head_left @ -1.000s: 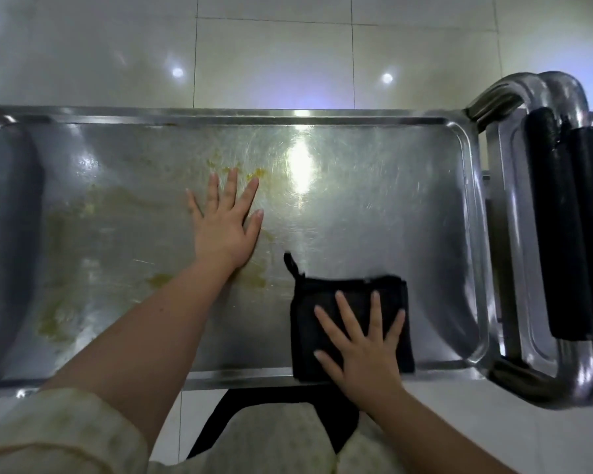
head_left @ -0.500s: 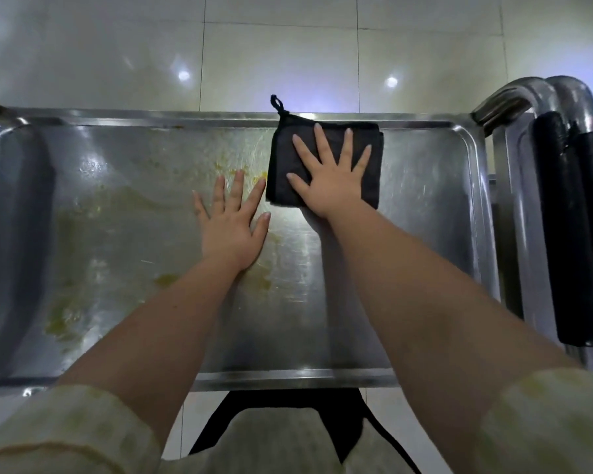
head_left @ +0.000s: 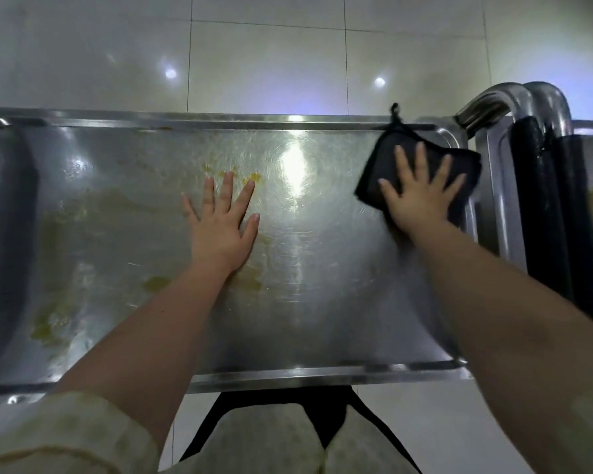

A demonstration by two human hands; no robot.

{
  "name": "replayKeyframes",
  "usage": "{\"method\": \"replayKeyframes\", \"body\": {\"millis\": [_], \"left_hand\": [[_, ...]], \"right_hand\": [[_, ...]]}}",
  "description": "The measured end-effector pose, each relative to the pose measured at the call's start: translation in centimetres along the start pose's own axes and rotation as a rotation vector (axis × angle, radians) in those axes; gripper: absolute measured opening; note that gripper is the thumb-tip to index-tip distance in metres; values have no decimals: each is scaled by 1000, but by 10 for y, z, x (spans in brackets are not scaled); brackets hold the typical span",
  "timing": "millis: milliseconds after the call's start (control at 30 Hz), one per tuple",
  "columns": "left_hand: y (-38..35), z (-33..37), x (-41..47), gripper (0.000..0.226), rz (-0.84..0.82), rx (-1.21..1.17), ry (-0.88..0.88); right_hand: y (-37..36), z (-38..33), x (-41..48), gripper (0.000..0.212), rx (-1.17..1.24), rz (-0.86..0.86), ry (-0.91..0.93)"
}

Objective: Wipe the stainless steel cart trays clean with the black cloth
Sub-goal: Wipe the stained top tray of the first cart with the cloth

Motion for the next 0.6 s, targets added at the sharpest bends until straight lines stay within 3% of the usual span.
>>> {"method": "replayKeyframes", "body": {"millis": [133,233,300,467,533,600], "left_hand": [[1,0,0,57,-9,13,6],[2,1,0,56,7,9,8],[2,0,1,55,3,10,14],[1,2,1,56,-17,6,9],[2,2,0,56,-28,17,9],[2,1,0,56,-45,11,7]], "right_hand": [[-22,-126,-78,70,-94,-8,377],[-35,-155,-119,68,-150,-21,512],[-29,-123,-100,68,-117,-21,459],[-18,49,-40,71,-41,-42,12],[-23,70,-49,74,-74,-51,-47],[-36,41,-74,71,-52,-58,2]]}}
Point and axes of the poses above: each hand's wrist, its own x-axis towards the middle knuckle, its own y-axis out of the back of the hand, z = x × y, the point moved 9 cm from there along x, towards the middle knuckle, and after that the axes turned 13 degrees about -y, right-handed, at the moved point
